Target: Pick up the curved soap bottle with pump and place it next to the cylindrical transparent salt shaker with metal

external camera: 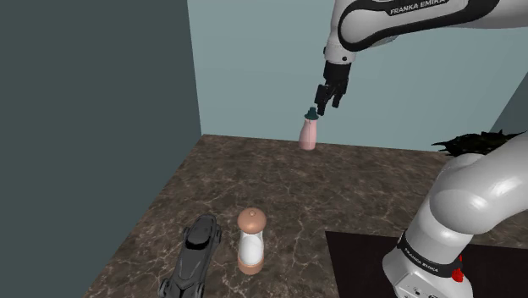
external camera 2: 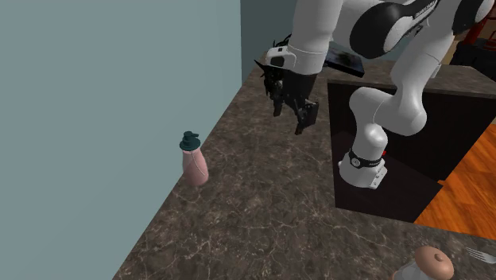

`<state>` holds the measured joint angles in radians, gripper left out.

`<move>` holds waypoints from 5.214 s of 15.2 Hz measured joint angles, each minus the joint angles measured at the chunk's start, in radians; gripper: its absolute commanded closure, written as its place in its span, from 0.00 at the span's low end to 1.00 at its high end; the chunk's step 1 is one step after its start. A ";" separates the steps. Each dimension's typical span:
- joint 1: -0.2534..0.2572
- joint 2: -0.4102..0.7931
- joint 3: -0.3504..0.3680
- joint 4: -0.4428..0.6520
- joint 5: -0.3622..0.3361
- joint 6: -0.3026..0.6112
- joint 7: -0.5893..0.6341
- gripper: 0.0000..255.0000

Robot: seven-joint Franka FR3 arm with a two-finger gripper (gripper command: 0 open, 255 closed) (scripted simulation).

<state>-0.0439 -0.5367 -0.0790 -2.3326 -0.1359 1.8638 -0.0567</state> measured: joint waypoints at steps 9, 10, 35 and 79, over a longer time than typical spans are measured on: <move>-0.041 0.277 -0.117 0.161 -0.037 0.139 -0.169 0.00; -0.043 0.304 -0.125 0.174 -0.037 0.155 -0.183 0.00; -0.159 0.873 -0.217 0.630 0.091 0.298 -0.477 0.00; -0.168 0.843 -0.225 0.979 0.094 -0.077 -0.513 1.00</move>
<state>-0.2120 0.3059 -0.3036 -1.3539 -0.0418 1.7869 -0.5694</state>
